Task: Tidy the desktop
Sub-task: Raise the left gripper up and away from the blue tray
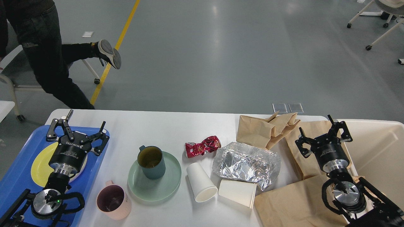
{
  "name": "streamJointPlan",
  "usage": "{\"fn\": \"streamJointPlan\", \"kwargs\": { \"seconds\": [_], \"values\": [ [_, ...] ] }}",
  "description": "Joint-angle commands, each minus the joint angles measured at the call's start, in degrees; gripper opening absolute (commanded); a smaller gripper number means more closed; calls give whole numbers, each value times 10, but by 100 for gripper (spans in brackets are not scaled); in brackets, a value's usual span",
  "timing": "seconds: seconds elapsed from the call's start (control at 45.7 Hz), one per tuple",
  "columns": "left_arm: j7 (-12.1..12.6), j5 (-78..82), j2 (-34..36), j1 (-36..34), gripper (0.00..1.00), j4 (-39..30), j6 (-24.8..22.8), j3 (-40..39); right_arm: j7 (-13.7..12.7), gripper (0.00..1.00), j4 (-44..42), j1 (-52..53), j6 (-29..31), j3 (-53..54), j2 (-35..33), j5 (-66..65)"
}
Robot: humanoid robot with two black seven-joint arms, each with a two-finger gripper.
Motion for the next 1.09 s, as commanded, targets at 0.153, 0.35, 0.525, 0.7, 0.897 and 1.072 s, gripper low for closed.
{"fn": "streamJointPlan", "kwargs": {
  "seconds": [0.153, 0.35, 0.525, 0.7, 0.897, 1.072],
  "values": [
    [8, 1, 7, 0, 99, 0, 5, 3, 0, 100, 0, 0, 0, 0, 0, 0],
    [7, 1, 28, -3, 99, 0, 7, 3, 0, 100, 0, 0, 0, 0, 0, 0],
    [-4, -1, 110, -26, 99, 0, 5, 34, 0, 100, 0, 0, 0, 0, 0, 0],
    [-5, -8, 250, -134, 99, 4, 9, 209, 0, 100, 0, 0, 0, 0, 0, 0],
    [-4, -7, 384, -368, 99, 47, 6, 574, 0, 100, 0, 0, 0, 0, 0, 0],
    [-3, -4, 382, -678, 99, 47, -11, 1007, 0, 100, 0, 0, 0, 0, 0, 0]
  ]
}}
